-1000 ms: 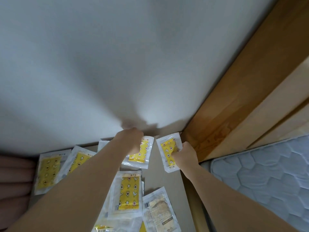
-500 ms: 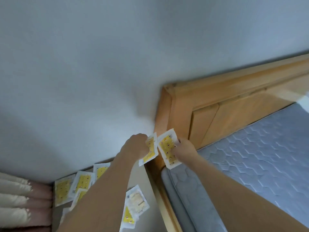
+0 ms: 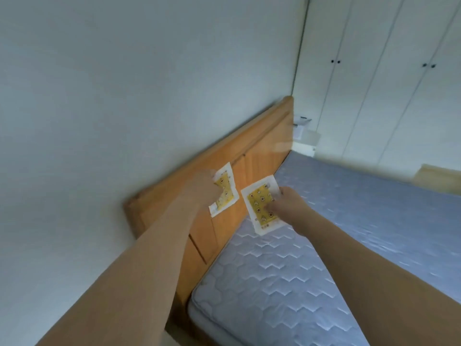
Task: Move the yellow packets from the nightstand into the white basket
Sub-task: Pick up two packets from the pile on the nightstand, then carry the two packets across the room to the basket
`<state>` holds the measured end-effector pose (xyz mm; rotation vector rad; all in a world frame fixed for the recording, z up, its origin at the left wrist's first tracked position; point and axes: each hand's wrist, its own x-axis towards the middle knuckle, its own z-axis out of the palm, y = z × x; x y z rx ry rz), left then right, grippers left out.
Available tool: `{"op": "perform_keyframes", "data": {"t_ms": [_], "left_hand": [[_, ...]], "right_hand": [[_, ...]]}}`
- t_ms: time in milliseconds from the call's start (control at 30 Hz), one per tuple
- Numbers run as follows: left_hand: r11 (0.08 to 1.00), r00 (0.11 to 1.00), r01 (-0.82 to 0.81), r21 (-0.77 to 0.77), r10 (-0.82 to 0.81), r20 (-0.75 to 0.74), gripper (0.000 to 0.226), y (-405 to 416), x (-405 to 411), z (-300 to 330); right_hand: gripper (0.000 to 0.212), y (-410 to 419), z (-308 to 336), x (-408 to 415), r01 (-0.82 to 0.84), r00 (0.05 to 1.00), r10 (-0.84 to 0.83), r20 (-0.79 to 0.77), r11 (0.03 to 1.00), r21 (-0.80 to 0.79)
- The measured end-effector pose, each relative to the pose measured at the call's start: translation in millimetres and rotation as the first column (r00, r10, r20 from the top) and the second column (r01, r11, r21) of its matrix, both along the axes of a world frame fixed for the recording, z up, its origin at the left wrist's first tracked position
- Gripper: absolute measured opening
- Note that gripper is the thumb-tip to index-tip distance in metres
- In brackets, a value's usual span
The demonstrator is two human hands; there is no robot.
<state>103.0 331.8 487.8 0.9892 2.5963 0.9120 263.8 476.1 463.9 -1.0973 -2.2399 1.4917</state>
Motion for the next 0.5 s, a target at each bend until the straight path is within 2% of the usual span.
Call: {"op": "perform_keyframes", "data": {"t_ms": [133,233,367,500], "left_hand": [[0.971,0.98,0.198,0.131,-0.2,0.005,0.018,78,79,29],[0.927,0.939,0.343,0.155,-0.34,-0.044,0.015,134,164,51],[0.833,0.846,0.533,0.147,-0.524,-0.095,0.017,205,306,75],[0.712,0.73,0.683,0.167,-0.675,-0.109,0.011,253,481,87]], "right_hand": [[0.031,49,24,107,0.231,0.971,-0.231,-0.057,0.973,-0.003],[0.026,77,43,206,0.4,0.911,-0.398,-0.112,0.917,-0.006],[0.016,93,65,357,0.576,0.802,-0.57,-0.178,0.817,-0.019],[0.016,100,75,527,0.747,0.647,-0.738,-0.19,0.664,-0.034]]}}
